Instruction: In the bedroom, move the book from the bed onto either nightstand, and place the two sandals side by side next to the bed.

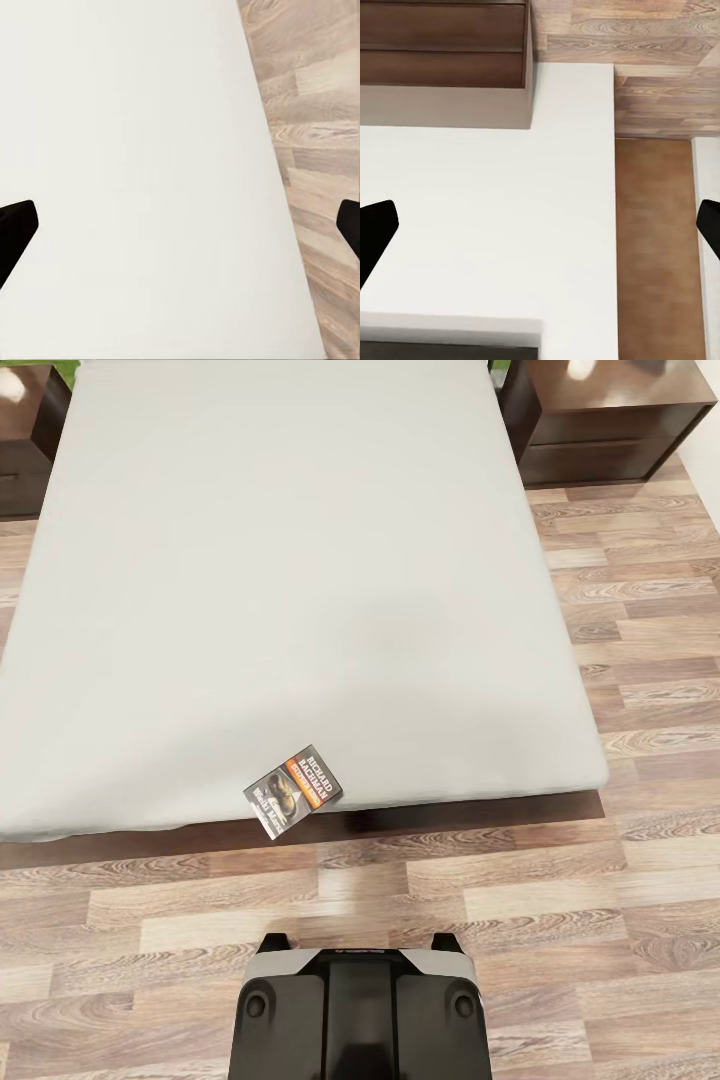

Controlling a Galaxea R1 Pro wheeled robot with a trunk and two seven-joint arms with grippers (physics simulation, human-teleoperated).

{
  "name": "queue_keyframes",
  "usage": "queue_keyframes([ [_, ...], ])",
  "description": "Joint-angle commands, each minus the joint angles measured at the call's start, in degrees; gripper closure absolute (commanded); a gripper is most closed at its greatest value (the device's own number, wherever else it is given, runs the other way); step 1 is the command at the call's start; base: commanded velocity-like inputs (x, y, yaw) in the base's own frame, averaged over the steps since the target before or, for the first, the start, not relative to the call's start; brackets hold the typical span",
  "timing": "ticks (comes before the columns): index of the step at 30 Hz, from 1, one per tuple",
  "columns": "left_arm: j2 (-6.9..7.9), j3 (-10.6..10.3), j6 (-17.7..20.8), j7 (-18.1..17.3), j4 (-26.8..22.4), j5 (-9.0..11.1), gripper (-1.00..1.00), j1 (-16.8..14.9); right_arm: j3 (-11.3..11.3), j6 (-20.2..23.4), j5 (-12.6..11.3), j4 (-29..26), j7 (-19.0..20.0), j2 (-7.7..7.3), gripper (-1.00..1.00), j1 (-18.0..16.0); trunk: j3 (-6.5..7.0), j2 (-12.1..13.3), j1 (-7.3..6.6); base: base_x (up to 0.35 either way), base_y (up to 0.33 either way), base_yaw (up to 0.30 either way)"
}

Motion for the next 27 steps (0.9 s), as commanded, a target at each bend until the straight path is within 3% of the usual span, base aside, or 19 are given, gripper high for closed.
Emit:
queue_keyframes([
  [1, -0.04, -0.1, -0.2, 0.3, 0.3, -0.6, -1.00, 1.4, -0.5, -0.1, 0.5, -0.1, 0.2, -0.01, -1.00, 0.1, -0.02, 0.0, 0.02, 0.000, 0.000, 0.000],
  [2, -0.04, -0.1, -0.2, 0.3, 0.3, -0.6, -1.00, 1.4, -0.5, -0.1, 0.5, -0.1, 0.2, -0.01, -1.00, 0.1, -0.02, 0.0, 0.02, 0.000, 0.000, 0.000],
  [7, -0.16, 0.0, -0.2, 0.3, 0.6, -0.5, -1.00, 7.3, -0.5, -0.1, 0.5, -0.1, 0.2, -0.03, -1.00, 0.1, -0.02, 0.0, 0.02, 0.000, 0.000, 0.000],
  [18, -0.89, 0.2, -0.3, 0.4, 1.0, -0.2, -1.00, 14.9, -0.5, -0.6, 0.5, -0.1, 0.2, -0.04, -1.00, 0.1, -0.02, 0.0, 0.02, 0.000, 0.000, 0.000],
  [23, -2.31, 0.3, -0.4, 0.4, 1.2, -0.2, -1.00, 18.1, -0.5, -1.0, 0.5, -0.1, 0.2, -0.04, -1.00, 0.1, -0.02, 0.0, 0.02, 0.000, 0.000, 0.000],
  [27, -4.66, 0.4, -0.5, 0.4, 1.4, -0.1, -1.00, 20.8, -0.5, -1.3, 0.5, -0.1, 0.2, -0.04, -1.00, 0.1, -0.02, 0.0, 0.02, 0.000, 0.000, 0.000],
])
